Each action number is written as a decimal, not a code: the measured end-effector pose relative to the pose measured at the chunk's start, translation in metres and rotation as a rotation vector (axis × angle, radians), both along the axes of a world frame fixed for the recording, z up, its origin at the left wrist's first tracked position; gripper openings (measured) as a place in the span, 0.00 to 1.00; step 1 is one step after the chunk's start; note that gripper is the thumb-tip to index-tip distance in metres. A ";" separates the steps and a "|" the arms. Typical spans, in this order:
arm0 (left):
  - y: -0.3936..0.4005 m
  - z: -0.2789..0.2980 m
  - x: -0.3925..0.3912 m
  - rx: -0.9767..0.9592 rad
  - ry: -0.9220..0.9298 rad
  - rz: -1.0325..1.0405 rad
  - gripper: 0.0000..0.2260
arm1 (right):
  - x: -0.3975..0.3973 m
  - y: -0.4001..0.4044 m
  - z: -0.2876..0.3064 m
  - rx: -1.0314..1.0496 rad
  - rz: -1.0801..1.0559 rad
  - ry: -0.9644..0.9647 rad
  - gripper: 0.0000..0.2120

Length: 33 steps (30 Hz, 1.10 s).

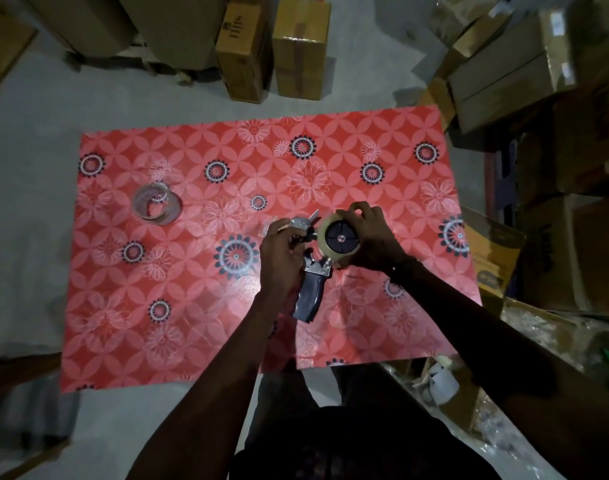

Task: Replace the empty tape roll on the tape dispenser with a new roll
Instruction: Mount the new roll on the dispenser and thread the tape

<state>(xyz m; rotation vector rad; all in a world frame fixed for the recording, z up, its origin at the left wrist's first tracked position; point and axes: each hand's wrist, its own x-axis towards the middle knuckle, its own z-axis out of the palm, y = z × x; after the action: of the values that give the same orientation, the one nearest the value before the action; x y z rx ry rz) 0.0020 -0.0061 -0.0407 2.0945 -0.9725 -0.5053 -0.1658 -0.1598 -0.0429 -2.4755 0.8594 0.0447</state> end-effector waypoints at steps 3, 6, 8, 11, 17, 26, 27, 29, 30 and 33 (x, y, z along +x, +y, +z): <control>0.004 0.003 -0.006 0.007 0.025 0.014 0.15 | 0.004 -0.007 0.006 0.030 0.051 0.023 0.58; 0.006 -0.001 -0.005 0.023 0.013 -0.008 0.18 | 0.007 -0.008 0.011 0.040 0.069 0.034 0.57; 0.005 -0.004 -0.002 0.036 0.003 -0.014 0.19 | 0.008 -0.009 0.013 0.045 0.094 0.047 0.57; 0.003 -0.004 0.004 0.025 0.006 -0.033 0.19 | 0.010 -0.015 0.014 0.046 0.155 0.084 0.58; -0.002 -0.005 0.014 0.028 -0.027 -0.102 0.19 | 0.017 -0.022 0.023 0.092 0.216 0.165 0.59; -0.021 0.008 0.016 0.298 -0.207 -0.258 0.12 | 0.018 -0.006 0.022 0.060 0.078 0.080 0.57; -0.024 0.009 0.015 0.332 -0.224 -0.275 0.12 | 0.017 -0.005 0.021 0.046 0.066 0.069 0.56; -0.028 0.008 0.013 0.360 -0.240 -0.286 0.10 | 0.016 -0.002 0.019 0.016 0.044 0.056 0.54; -0.028 0.007 0.012 0.362 -0.242 -0.284 0.09 | 0.016 0.000 0.017 -0.002 0.032 0.042 0.53; -0.026 0.005 0.010 0.362 -0.228 -0.270 0.08 | 0.015 0.006 0.013 -0.052 -0.014 0.004 0.50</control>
<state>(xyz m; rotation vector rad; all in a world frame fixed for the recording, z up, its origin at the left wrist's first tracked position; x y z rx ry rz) 0.0124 -0.0322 -0.0358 2.3928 -1.3942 -0.6253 -0.1504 -0.1541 -0.0294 -2.5182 0.8898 0.0229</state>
